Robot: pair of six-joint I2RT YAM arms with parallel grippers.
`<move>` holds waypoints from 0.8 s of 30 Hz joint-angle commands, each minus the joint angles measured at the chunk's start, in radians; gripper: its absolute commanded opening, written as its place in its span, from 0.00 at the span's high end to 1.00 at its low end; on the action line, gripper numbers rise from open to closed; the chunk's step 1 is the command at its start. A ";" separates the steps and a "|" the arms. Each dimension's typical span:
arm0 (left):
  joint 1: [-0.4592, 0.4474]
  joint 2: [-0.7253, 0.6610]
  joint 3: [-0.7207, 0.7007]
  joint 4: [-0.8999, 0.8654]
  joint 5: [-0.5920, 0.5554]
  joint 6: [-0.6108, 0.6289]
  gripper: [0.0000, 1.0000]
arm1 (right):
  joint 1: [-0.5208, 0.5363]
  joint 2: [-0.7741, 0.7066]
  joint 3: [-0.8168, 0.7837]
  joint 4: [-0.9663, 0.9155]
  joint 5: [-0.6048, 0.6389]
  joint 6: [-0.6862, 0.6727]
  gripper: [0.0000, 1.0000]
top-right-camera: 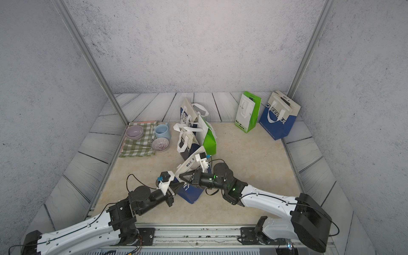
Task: Open the takeout bag
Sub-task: Open the takeout bag at the center of the board.
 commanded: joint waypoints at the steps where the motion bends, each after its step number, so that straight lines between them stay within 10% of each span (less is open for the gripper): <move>1: 0.005 -0.009 -0.011 0.025 0.003 0.016 1.00 | 0.007 -0.009 0.002 0.063 0.024 0.008 1.00; 24: 0.004 -0.016 -0.017 0.013 0.014 0.014 1.00 | 0.007 -0.093 0.073 -0.053 0.065 -0.012 1.00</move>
